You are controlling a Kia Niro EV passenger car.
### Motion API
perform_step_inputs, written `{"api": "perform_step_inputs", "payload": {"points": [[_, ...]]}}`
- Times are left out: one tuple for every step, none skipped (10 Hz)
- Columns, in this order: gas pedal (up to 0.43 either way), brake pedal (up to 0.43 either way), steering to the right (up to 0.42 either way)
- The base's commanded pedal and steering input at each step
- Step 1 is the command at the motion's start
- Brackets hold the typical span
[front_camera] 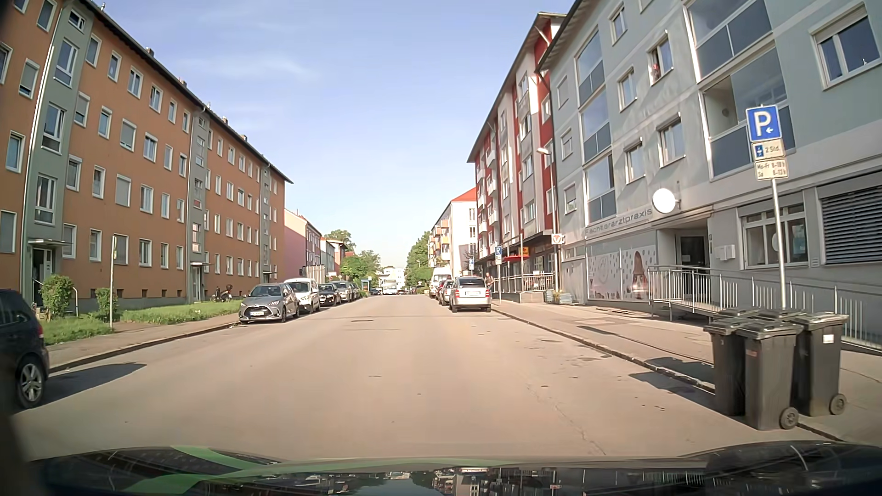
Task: Follow the waypoints while adhering to traffic rules and regulations
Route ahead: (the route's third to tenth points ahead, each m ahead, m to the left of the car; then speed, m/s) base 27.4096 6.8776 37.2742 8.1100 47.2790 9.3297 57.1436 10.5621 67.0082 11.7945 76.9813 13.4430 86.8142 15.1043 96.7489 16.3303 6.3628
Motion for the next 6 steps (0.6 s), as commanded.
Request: {"api": "perform_step_inputs", "payload": {"points": [[0.000, 0.061, -0.044], [0.000, 0.067, -0.068], [0.000, 0.067, -0.076], [0.000, 0.067, -0.075], [0.000, 0.073, -0.071], [0.000, 0.085, -0.065]]}}
